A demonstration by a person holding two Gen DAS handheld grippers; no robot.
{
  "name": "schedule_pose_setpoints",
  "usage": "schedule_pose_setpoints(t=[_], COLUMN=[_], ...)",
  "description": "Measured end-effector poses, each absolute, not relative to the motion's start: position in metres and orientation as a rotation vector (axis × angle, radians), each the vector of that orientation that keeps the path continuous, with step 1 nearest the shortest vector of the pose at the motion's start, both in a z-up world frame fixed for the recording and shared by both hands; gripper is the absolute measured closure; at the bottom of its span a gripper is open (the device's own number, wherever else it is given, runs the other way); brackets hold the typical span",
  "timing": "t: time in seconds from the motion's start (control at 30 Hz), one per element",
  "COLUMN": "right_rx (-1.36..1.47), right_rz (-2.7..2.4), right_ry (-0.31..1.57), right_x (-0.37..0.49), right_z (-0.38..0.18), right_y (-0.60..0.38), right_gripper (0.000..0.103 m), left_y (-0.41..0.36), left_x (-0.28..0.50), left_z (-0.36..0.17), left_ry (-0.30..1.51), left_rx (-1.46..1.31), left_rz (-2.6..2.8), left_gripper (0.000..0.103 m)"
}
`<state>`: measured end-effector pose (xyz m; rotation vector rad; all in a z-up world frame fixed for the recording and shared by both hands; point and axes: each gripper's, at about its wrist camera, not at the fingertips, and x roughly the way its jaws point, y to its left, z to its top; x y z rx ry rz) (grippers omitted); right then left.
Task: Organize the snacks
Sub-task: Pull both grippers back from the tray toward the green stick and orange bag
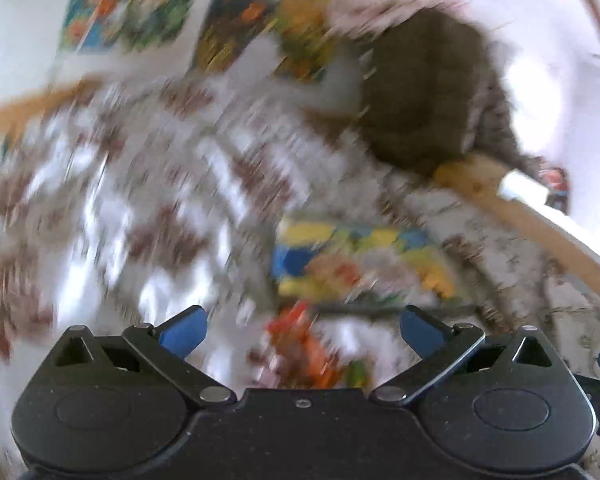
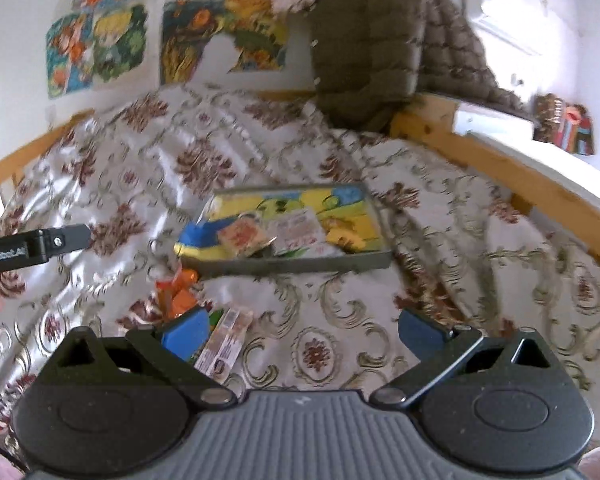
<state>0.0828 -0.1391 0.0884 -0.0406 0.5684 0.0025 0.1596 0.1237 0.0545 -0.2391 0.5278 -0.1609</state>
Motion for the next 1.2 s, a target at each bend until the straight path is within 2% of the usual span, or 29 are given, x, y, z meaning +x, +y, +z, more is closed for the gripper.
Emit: schedule_pose_setpoints(t=[0.1, 0.17, 0.33, 0.53, 0.9, 1.2], right_rx=[-0.121, -0.169, -0.149, -0.09, -0.045, -0.057], right_rz=[0.08, 0.123, 0.165, 0.181, 0.16, 0.136], right_ry=[0.575, 0.582, 0.555, 0.531, 0.519, 0.569], right_x=[0.093, 0.095, 0.09, 0.076, 0.064, 0.075], right_z=[0.069, 0.057, 0.06, 0.068, 0.069, 0.052], right_y=[-0.123, -0.114, -0.102, -0.112, -0.124, -0.13], right_gripper=[0.0, 0.0, 0.0, 0.0, 0.0, 0.0], left_y=[0.126, 0.123, 0.113, 0.1, 0.078, 0.076], left_x=[0.171, 0.175, 0.172, 0.144, 0.124, 0.129], left_z=[0.037, 0.033, 0.047, 0.069, 0.064, 0.048], left_ry=[0.654, 0.677, 0.68, 0.587, 0.55, 0.593], left_rx=[-0.257, -0.233, -0.15, -0.095, 0.026, 0.046], left_rz=[-0.091, -0.066, -0.003, -0.003, -0.038, -0.065], left_gripper=[0.001, 0.001, 0.001, 0.001, 0.001, 0.001])
